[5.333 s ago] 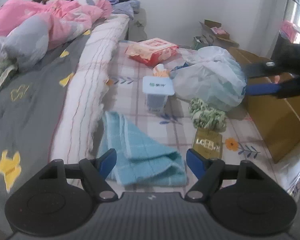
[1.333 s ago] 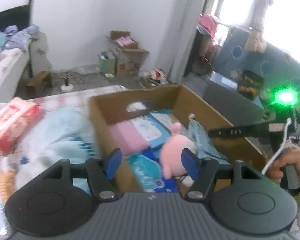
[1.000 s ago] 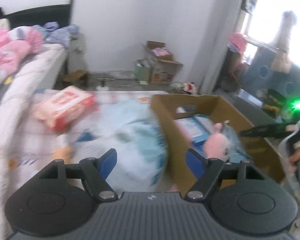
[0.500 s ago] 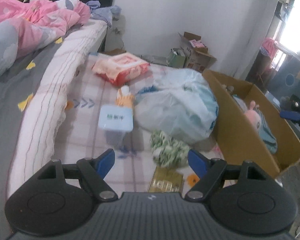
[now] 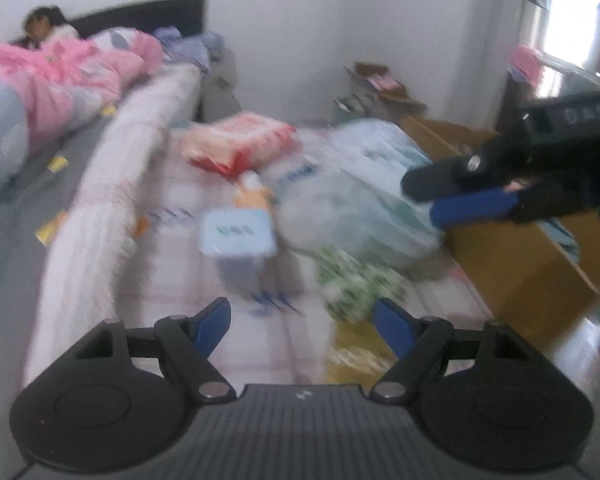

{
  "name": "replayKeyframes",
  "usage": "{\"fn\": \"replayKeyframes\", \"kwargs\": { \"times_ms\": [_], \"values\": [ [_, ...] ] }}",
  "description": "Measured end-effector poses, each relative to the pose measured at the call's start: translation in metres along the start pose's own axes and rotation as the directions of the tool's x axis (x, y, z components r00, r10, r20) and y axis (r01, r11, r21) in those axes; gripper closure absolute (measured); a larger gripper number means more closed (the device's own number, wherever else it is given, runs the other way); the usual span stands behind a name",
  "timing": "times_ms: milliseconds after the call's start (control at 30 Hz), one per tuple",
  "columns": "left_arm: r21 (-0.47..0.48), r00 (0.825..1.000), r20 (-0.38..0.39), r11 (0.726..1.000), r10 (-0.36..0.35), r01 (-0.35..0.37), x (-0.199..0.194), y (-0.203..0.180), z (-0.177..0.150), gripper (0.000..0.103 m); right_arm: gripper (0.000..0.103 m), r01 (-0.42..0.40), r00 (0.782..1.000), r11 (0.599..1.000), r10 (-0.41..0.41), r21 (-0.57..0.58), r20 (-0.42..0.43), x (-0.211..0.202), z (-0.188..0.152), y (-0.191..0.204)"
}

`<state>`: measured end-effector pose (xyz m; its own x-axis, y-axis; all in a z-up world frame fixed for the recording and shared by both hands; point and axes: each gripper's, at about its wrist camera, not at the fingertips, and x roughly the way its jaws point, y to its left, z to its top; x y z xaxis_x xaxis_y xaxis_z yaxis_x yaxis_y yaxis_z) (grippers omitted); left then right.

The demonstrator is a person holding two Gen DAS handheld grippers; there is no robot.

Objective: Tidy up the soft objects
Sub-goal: 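Move the right gripper back and lower it onto the white yogurt cup, then close the right gripper on the yogurt cup and lift it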

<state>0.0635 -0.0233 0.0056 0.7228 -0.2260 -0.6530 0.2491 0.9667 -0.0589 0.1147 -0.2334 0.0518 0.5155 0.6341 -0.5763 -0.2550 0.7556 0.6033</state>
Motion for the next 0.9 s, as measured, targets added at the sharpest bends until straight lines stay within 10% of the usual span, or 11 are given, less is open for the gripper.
{"fn": "replayKeyframes", "kwargs": {
  "times_ms": [533, 900],
  "values": [
    [0.028, 0.997, -0.005, 0.997, 0.071, -0.071, 0.089, 0.030, 0.024, 0.023, 0.053, -0.053, 0.993, 0.954, 0.083, 0.295, -0.089, 0.154, 0.043, -0.053],
    [-0.008, 0.997, -0.004, 0.997, 0.074, -0.074, 0.106, 0.035, 0.026, 0.039, 0.078, -0.074, 0.990, 0.947, 0.108, 0.314, -0.092, 0.175, 0.037, -0.059]
  ]
}}
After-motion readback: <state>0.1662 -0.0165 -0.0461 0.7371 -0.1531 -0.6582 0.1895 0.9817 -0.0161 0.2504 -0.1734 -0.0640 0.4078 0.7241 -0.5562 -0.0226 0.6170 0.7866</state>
